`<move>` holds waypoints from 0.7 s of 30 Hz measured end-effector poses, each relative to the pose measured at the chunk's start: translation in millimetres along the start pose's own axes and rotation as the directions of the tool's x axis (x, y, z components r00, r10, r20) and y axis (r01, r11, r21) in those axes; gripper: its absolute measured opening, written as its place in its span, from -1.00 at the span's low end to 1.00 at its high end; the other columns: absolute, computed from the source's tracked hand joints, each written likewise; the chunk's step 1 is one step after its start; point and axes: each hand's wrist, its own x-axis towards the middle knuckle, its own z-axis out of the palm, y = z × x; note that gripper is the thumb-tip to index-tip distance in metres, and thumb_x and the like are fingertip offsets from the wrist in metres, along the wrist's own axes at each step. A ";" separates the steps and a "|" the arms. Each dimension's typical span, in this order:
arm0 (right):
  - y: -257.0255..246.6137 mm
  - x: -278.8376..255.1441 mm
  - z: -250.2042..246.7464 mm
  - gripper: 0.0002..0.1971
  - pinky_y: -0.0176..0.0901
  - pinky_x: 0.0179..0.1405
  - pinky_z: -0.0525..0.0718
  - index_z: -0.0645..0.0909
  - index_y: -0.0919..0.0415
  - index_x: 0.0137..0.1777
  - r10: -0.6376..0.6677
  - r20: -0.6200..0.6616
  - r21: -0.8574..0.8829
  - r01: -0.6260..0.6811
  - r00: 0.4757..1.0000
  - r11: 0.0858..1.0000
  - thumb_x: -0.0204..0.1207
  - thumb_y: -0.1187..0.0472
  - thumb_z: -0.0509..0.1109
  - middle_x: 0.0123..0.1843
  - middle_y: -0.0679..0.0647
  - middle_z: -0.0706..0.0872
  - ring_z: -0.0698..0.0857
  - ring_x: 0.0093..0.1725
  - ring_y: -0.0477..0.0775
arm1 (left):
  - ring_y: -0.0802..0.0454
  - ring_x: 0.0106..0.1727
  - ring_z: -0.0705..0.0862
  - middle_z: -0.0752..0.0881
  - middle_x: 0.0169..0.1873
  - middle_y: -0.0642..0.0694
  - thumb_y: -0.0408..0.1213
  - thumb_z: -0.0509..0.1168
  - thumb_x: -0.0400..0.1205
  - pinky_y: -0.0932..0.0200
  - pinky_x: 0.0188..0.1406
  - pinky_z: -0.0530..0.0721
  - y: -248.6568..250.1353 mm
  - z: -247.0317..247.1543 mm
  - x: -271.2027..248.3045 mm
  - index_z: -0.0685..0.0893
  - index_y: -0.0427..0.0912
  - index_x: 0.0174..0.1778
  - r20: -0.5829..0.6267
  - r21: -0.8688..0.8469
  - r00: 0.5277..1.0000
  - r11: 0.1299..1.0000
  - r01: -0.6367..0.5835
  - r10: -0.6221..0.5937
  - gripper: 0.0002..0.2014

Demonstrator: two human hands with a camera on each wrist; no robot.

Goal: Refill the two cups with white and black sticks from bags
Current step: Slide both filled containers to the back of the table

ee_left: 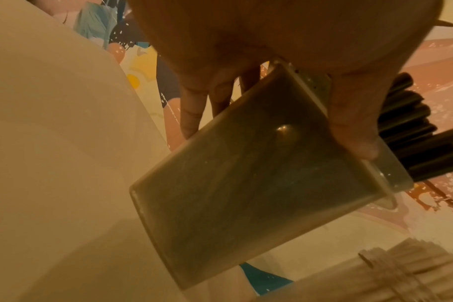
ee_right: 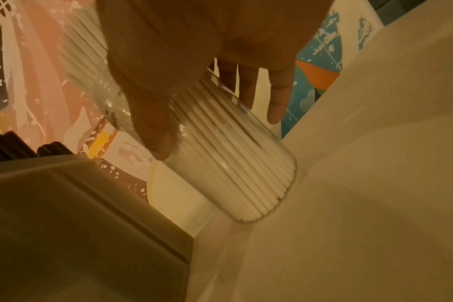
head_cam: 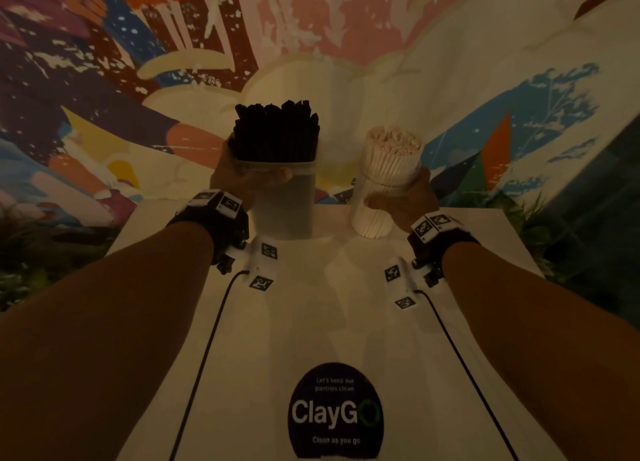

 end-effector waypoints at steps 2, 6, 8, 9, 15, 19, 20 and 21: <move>-0.6 0.3 -0.1 0.08 -0.15 0.29 0.40 0.08 0.16 0.55 0.011 0.005 -0.012 -0.011 1.000 1.000 0.15 0.09 0.71 0.55 0.12 0.36 0.43 0.46 0.19 | -0.12 0.31 0.62 0.64 0.29 0.04 0.11 0.72 0.00 -0.37 0.16 0.63 5.7 1.8 -3.6 0.45 0.22 0.38 -0.009 -0.010 1.000 1.000 0.011 -0.011 0.00; -0.5 0.5 0.7 0.10 -0.02 0.37 0.45 0.08 0.15 0.55 0.009 0.007 -0.017 -0.009 1.000 1.000 0.12 0.06 0.72 0.54 0.12 0.36 0.44 0.46 0.21 | -0.11 0.32 0.61 0.64 0.31 0.05 0.09 0.71 0.02 -0.38 0.17 0.62 8.9 2.1 -7.2 0.44 0.23 0.40 0.000 -0.012 1.000 1.000 0.010 -0.010 -0.01; 0.0 0.4 0.5 0.10 -0.06 0.34 0.44 0.07 0.16 0.55 0.006 0.007 -0.025 -0.006 1.000 1.000 0.12 0.06 0.72 0.55 0.13 0.36 0.44 0.46 0.20 | -0.15 0.33 0.60 0.62 0.33 0.01 0.05 0.72 0.06 -0.42 0.16 0.61 8.2 1.3 -8.1 0.42 0.18 0.43 0.023 -0.013 1.000 1.000 0.006 -0.006 0.00; 0.6 0.8 0.5 0.11 -0.09 0.32 0.44 0.07 0.16 0.55 0.004 0.008 -0.025 -0.004 1.000 1.000 0.12 0.06 0.72 0.54 0.13 0.36 0.43 0.46 0.20 | -0.14 0.34 0.60 0.61 0.34 0.00 0.04 0.72 0.07 -0.42 0.16 0.61 10.2 2.1 -10.6 0.39 0.15 0.45 0.027 -0.006 1.000 1.000 0.001 -0.001 0.02; 1.4 2.9 -1.2 0.16 -0.09 0.40 0.41 0.02 0.19 0.58 -0.008 0.038 -0.014 0.009 0.999 1.000 0.11 0.09 0.73 0.57 0.12 0.32 0.38 0.50 0.16 | -0.10 0.26 0.56 0.51 0.26 0.06 0.05 0.63 0.08 -0.32 0.20 0.62 17.3 9.3 -22.0 0.21 0.04 0.44 -0.091 0.043 0.995 0.998 0.041 -0.037 0.05; -2.0 3.4 -4.2 0.14 -0.08 0.40 0.40 0.02 0.18 0.57 0.004 0.055 -0.037 -0.002 0.998 0.999 0.12 0.09 0.72 0.57 0.12 0.32 0.38 0.50 0.17 | -0.11 0.26 0.54 0.48 0.28 0.04 0.06 0.63 0.12 -0.34 0.24 0.59 24.4 9.5 -27.0 0.18 0.04 0.47 -0.107 0.078 0.993 0.996 0.052 -0.043 0.06; -2.1 4.1 -4.6 0.15 -0.09 0.39 0.40 0.03 0.19 0.57 0.003 0.059 -0.039 0.000 0.998 0.999 0.11 0.09 0.73 0.57 0.12 0.32 0.39 0.50 0.16 | -0.12 0.26 0.55 0.49 0.29 0.04 0.14 0.62 0.05 -0.34 0.23 0.60 25.5 9.3 -29.1 0.19 0.08 0.46 -0.108 0.087 0.993 0.994 0.063 -0.053 0.10; -2.0 4.5 -4.6 0.15 -0.11 0.38 0.40 0.03 0.20 0.57 -0.001 0.060 -0.038 0.003 0.998 0.999 0.11 0.09 0.73 0.57 0.12 0.32 0.39 0.50 0.16 | -0.14 0.27 0.56 0.51 0.31 0.02 0.20 0.60 0.00 -0.34 0.23 0.60 27.0 9.3 -31.5 0.20 0.12 0.46 -0.107 0.095 0.992 0.993 0.074 -0.064 0.13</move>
